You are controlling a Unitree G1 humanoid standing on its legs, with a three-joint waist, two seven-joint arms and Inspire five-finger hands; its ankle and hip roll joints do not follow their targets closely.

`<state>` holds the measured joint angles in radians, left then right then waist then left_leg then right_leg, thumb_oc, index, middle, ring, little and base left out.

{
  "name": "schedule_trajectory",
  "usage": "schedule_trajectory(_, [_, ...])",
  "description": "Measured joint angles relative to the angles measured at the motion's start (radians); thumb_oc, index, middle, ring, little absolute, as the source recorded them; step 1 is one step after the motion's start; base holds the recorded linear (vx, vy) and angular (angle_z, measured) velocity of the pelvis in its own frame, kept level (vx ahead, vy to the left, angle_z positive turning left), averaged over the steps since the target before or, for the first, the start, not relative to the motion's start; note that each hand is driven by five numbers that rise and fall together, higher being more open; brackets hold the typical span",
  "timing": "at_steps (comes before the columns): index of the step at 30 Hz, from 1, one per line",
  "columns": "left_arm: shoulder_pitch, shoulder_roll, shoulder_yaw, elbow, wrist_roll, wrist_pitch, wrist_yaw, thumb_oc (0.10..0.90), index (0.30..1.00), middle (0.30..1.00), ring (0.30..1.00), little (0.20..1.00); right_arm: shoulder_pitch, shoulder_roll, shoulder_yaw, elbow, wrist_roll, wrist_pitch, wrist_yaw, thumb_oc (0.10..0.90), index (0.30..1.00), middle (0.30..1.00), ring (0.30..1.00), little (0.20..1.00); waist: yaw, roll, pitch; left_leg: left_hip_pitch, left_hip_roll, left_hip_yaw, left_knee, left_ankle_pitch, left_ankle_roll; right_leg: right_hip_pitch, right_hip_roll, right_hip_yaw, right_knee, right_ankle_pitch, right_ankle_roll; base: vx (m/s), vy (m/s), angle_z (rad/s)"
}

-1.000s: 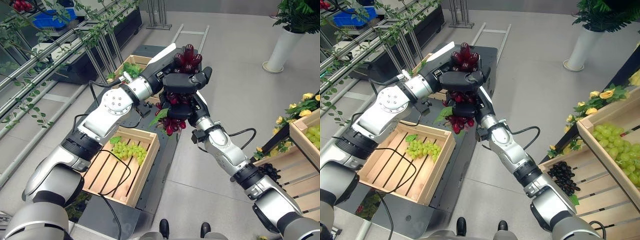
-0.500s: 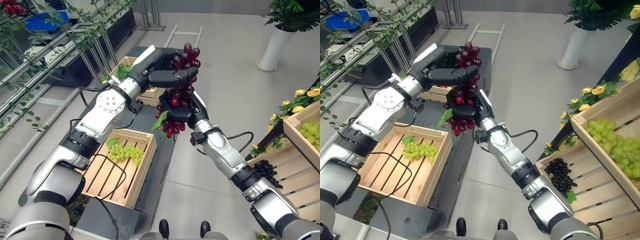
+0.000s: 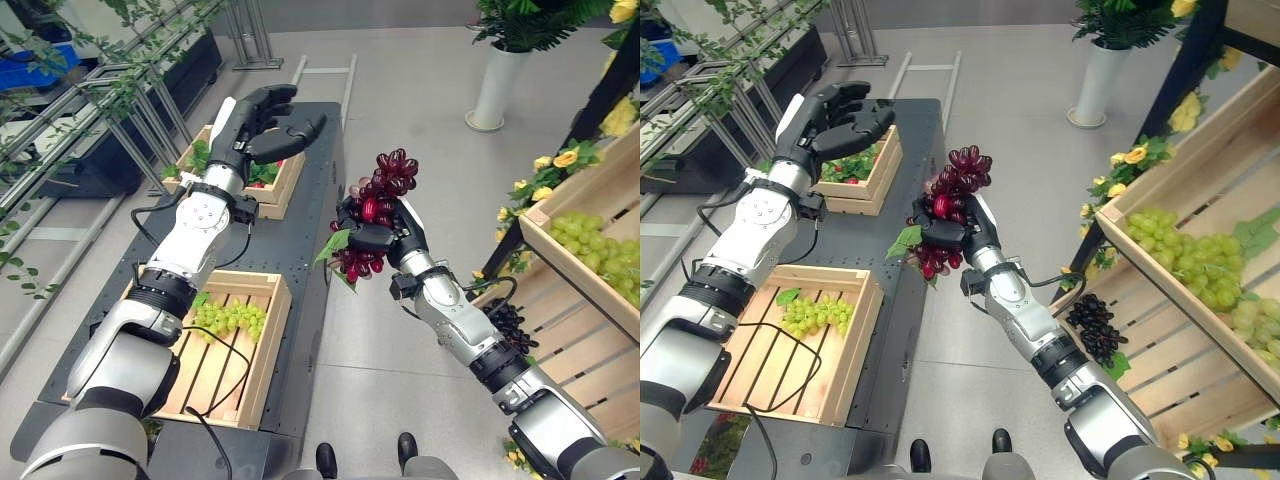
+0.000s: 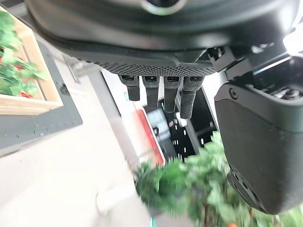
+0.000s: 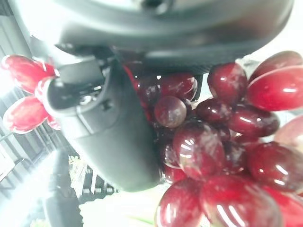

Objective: Pick up the fruits from the basket on one side to the basket on the other side

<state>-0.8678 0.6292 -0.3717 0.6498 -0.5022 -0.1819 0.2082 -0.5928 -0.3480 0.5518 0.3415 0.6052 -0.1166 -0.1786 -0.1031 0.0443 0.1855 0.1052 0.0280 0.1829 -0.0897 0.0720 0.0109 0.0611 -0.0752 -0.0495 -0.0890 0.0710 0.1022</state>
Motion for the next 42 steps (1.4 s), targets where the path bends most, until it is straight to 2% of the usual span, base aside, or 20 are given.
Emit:
schedule_trajectory(2, [0.010,-0.011,0.017,0.015,0.000,-0.012,0.044,0.800,0.900,0.900,0.900,0.900,0.022,0.001,0.000,0.000,-0.008,0.004,0.001,0.400,0.300,0.300,0.300,0.300,0.004,-0.011,-0.006,0.008,0.006,0.015,0.000,-0.004,-0.004,0.000,0.006,0.015,0.000,0.001,-0.002,0.02,0.033,-0.24])
schedule_trajectory(5, [0.027,-0.026,0.042,0.041,0.021,-0.013,0.072,0.800,0.900,0.900,0.900,0.900,0.064,0.003,-0.007,-0.001,-0.008,0.024,0.010,0.400,0.300,0.300,0.300,0.300,-0.023,-0.028,-0.016,0.009,0.006,0.021,0.000,-0.005,-0.006,-0.006,0.011,0.022,0.000,0.002,-0.005,0.03,0.037,-0.10])
schedule_trajectory(11, [0.196,-0.049,0.049,0.023,0.116,-0.012,0.025,0.800,0.900,0.900,0.900,0.900,0.228,-0.003,-0.051,0.000,-0.009,0.061,0.090,0.400,0.300,0.300,0.300,0.300,-0.043,-0.036,-0.023,0.014,0.005,0.067,0.000,-0.017,-0.006,-0.024,0.013,0.062,0.000,0.008,-0.003,0.03,0.029,-0.23])
schedule_trajectory(15, [0.372,-0.136,0.063,0.012,0.135,-0.001,0.014,0.800,0.900,0.900,0.900,0.900,0.361,-0.024,-0.082,0.012,-0.011,0.071,0.120,0.400,0.300,0.300,0.300,0.300,-0.044,-0.038,-0.024,0.021,0.006,0.072,0.000,-0.030,-0.010,-0.033,0.018,0.077,0.000,0.014,-0.004,0.02,0.010,-0.30])
schedule_trajectory(17, [0.509,-0.223,0.079,-0.011,0.134,-0.003,0.030,0.800,0.900,0.900,0.900,0.900,0.453,-0.033,-0.124,0.017,-0.027,0.071,0.150,0.400,0.300,0.300,0.300,0.300,-0.044,-0.039,-0.024,0.024,0.006,0.072,0.000,-0.040,-0.011,-0.044,0.020,0.087,0.001,0.020,-0.004,0.05,0.000,-0.43])
schedule_trajectory(20, [0.661,-0.325,0.068,-0.009,0.136,0.004,0.049,0.800,0.900,0.900,0.900,0.900,0.531,-0.047,-0.164,0.058,-0.060,0.073,0.169,0.400,0.300,0.300,0.300,0.300,-0.049,-0.055,-0.022,0.027,0.008,0.073,-0.003,-0.048,-0.013,-0.056,0.022,0.097,0.000,0.027,-0.004,0.05,-0.018,-0.34])
schedule_trajectory(22, [0.709,-0.356,0.062,-0.009,0.143,0.003,0.054,0.800,0.900,0.900,0.900,0.900,0.562,-0.050,-0.187,0.077,-0.066,0.074,0.171,0.400,0.300,0.300,0.300,0.300,-0.048,-0.072,-0.020,0.027,0.012,0.073,-0.007,-0.048,-0.013,-0.057,0.022,0.097,0.000,0.027,-0.003,0.05,-0.039,-0.05])
schedule_trajectory(25, [0.759,-0.357,0.063,-0.006,0.161,0.003,0.059,0.800,0.900,0.900,0.900,0.900,0.587,-0.049,-0.208,0.114,-0.086,0.075,0.172,0.400,0.300,0.300,0.300,0.300,-0.041,-0.094,-0.021,0.027,0.016,0.081,-0.007,-0.048,-0.013,-0.060,0.023,0.092,-0.004,0.024,0.000,0.06,-0.045,-0.05])
schedule_trajectory(30, [0.814,-0.348,0.063,-0.001,0.196,0.003,0.036,0.800,0.900,0.900,0.900,0.900,0.623,-0.043,-0.249,0.156,-0.087,0.075,0.171,0.400,0.300,0.300,0.300,0.300,-0.037,-0.099,-0.018,0.021,0.017,0.081,-0.007,-0.048,-0.014,-0.065,0.022,0.092,-0.004,0.026,0.000,0.01,-0.053,0.00])
schedule_trajectory(35, [0.817,-0.339,0.044,0.004,0.196,0.003,0.016,0.800,0.900,0.900,0.900,0.900,0.621,-0.041,-0.254,0.205,-0.086,0.075,0.164,0.400,0.300,0.300,0.300,0.300,-0.030,-0.119,0.006,-0.008,0.016,0.081,0.000,-0.043,-0.017,-0.094,0.024,0.090,0.000,0.040,-0.009,-0.10,-0.055,0.00])
schedule_trajectory(37, [0.785,-0.320,0.018,0.003,0.195,0.003,0.019,0.800,0.900,0.900,0.900,0.900,0.605,-0.042,-0.255,0.204,-0.087,0.068,0.157,0.400,0.300,0.300,0.300,0.300,-0.029,-0.133,0.045,-0.050,0.016,0.078,0.028,-0.043,-0.015,-0.124,0.020,0.090,0.008,0.049,-0.009,-0.17,-0.019,0.04])
schedule_trajectory(39, [0.709,-0.294,-0.014,0.002,0.195,0.002,0.025,0.800,0.900,0.900,0.900,0.900,0.549,-0.044,-0.257,0.202,-0.090,0.066,0.150,0.400,0.300,0.300,0.300,0.300,-0.033,-0.144,0.126,-0.126,0.018,0.075,0.098,-0.055,-0.013,-0.178,0.017,0.087,0.039,0.056,-0.011,-0.19,-0.008,0.14])
schedule_trajectory(40, [0.688,-0.290,-0.019,-0.002,0.195,0.002,0.027,0.800,0.900,0.900,0.900,0.900,0.535,-0.045,-0.260,0.199,-0.092,0.065,0.147,0.400,0.300,0.300,0.300,0.300,-0.036,-0.143,0.147,-0.155,0.020,0.069,0.136,-0.068,-0.012,-0.195,0.015,0.080,0.056,0.054,-0.014,-0.17,0.021,0.17])
schedule_trajectory(42, [0.607,-0.282,-0.031,-0.011,0.194,0.000,0.049,0.800,0.900,0.900,0.900,0.900,0.472,-0.046,-0.276,0.200,-0.102,0.064,0.115,0.400,0.300,0.300,0.300,0.300,-0.035,-0.137,0.237,-0.236,0.033,0.061,0.262,-0.114,-0.010,-0.238,0.018,0.065,0.107,0.047,-0.022,-0.16,0.026,0.09])
